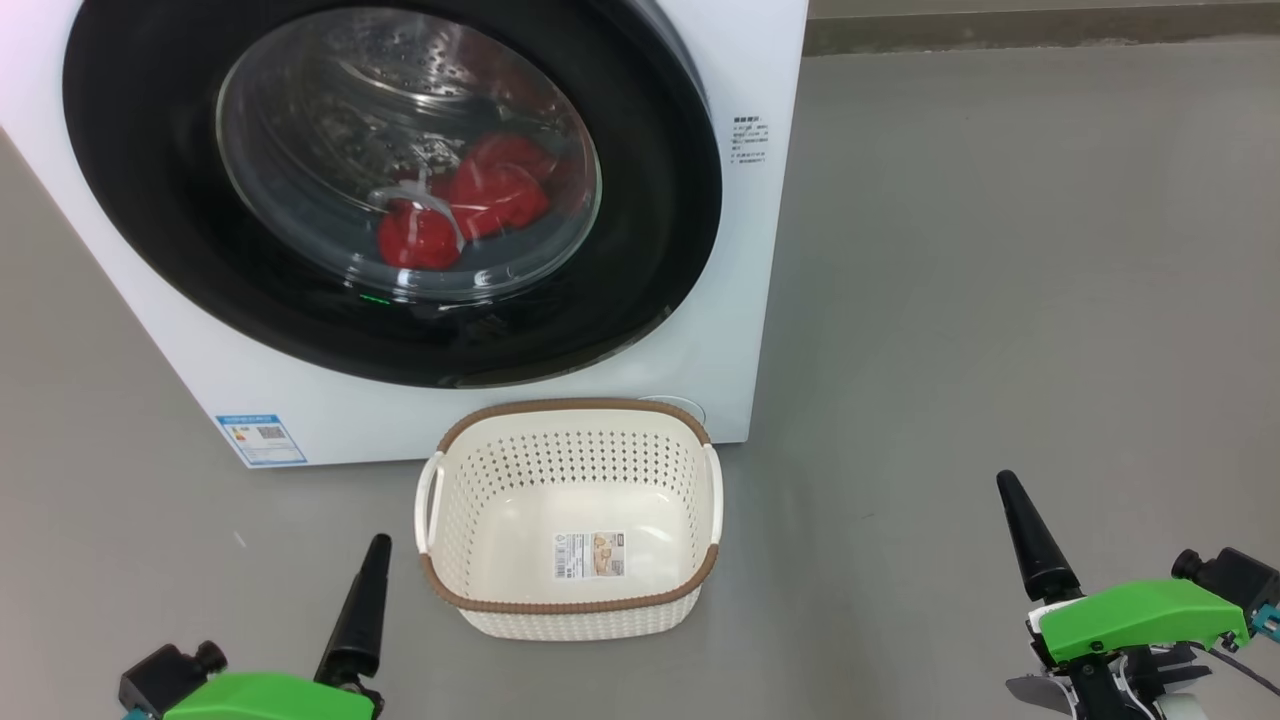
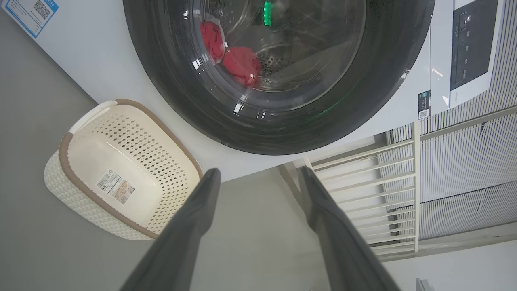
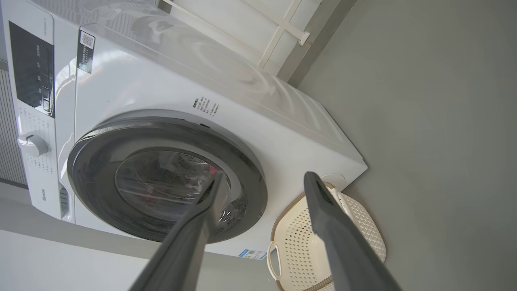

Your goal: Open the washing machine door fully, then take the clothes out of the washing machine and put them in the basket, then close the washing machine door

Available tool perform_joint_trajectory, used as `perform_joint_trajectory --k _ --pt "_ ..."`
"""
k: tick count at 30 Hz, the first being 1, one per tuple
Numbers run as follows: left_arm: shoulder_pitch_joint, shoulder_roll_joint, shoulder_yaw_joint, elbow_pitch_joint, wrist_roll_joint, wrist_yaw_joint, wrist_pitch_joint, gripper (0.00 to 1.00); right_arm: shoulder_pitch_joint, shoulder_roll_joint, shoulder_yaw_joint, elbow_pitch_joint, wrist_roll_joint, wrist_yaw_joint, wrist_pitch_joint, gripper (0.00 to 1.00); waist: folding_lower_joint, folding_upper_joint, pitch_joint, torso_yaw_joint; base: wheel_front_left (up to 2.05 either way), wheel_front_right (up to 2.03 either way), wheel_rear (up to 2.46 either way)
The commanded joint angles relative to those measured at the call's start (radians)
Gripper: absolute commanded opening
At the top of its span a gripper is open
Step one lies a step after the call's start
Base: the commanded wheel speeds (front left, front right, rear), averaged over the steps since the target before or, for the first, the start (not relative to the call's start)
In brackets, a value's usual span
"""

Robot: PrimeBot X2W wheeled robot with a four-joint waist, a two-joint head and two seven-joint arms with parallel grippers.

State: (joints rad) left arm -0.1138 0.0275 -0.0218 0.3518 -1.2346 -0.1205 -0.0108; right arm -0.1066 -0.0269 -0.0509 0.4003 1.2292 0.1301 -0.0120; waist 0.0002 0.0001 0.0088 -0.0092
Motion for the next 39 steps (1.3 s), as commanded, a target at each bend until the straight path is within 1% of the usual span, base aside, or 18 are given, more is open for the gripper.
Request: perform_joint_trajectory --k 1,6,22,29,39 --pt "-0.054 0.011 0.006 -0.029 0.041 0.007 -0.013 1.0 -0.057 -0.009 0.007 -0.021 -0.047 0.0 -0.014 1.0 -0.0001 -0.0001 0.001 -0.001 0.0 0.0 0.0" --pt "-0.064 0.011 -0.005 -0.035 0.094 0.015 -0.025 1.0 -0.067 -0.009 0.01 -0.018 -0.108 0.0 -0.026 1.0 -0.0001 -0.0001 0.002 -0.002 0.0 0.0 0.0" --pt "-0.102 0.014 -0.049 -0.027 0.332 0.058 -0.072 1.0 -0.112 -0.012 0.036 0.014 -0.334 0.0 -0.073 1.0 -0.0001 -0.0001 0.0 -0.007 0.0 0.0 0.0" --pt "-0.122 0.015 -0.065 -0.013 0.408 0.069 -0.093 1.0 -0.138 -0.013 0.044 0.038 -0.436 0.0 -0.094 1.0 -0.0001 -0.0001 0.001 -0.012 0.0 0.0 0.0" --pt "-0.151 0.016 -0.091 0.011 0.519 0.083 -0.123 1.0 -0.16 -0.015 0.059 0.022 -0.572 0.0 -0.123 1.0 -0.0001 -0.0001 0.003 -0.018 0.0 0.0 0.0"
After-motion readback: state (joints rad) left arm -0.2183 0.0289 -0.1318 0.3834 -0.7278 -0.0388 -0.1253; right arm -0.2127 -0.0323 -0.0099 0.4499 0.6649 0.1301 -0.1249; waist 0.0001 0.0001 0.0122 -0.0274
